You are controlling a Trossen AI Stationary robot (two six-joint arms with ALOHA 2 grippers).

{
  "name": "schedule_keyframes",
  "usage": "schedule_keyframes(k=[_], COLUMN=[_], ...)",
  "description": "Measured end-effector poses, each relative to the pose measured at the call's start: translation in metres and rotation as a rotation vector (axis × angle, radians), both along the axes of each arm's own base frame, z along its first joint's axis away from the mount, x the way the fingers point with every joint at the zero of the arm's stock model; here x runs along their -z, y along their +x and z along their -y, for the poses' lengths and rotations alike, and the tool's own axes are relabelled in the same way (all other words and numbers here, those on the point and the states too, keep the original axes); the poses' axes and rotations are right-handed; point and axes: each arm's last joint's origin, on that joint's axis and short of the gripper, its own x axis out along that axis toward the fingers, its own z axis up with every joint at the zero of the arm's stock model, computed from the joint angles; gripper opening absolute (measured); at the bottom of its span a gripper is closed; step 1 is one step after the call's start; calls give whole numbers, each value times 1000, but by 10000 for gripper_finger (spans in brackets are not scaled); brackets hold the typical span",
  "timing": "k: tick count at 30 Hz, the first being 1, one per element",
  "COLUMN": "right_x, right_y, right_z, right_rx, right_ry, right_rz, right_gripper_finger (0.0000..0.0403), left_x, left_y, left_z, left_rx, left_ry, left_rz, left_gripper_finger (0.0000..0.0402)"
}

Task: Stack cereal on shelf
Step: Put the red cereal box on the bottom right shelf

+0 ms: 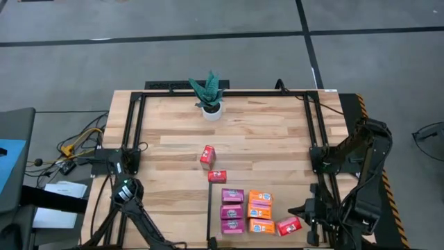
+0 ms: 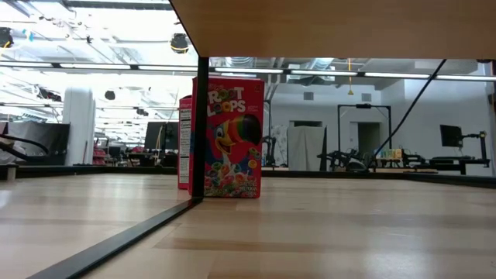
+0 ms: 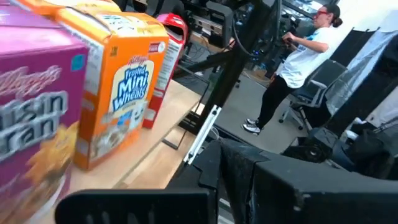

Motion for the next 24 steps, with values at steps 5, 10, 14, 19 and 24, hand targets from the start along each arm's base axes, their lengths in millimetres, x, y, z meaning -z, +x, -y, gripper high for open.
schedule_keyframes(k=[5, 10, 14, 19, 24], right_x=[0, -1, -2, -2, -3], right_y=[-1, -1, -3, -7, -12], right_z=[-2, -6, -8, -10, -14], right_rx=[-4, -12, -20, -17, -31], right_ry=[31, 67, 89, 119, 152], right_rz=[-8, 2, 10, 10, 12], right_gripper_finger=[5, 5, 5, 5, 5], left_x=[-4, -6, -6, -6, -6], left_y=[-26, -45, -48, -48, -47], left_z=[16, 26, 27, 27, 27], left_rx=[-79, -159, -167, -167, -167], left_ry=[3, 6, 4, 3, 3], left_rz=[12, 20, 22, 22, 22], left_gripper_finger=[0, 0, 0, 0, 0])
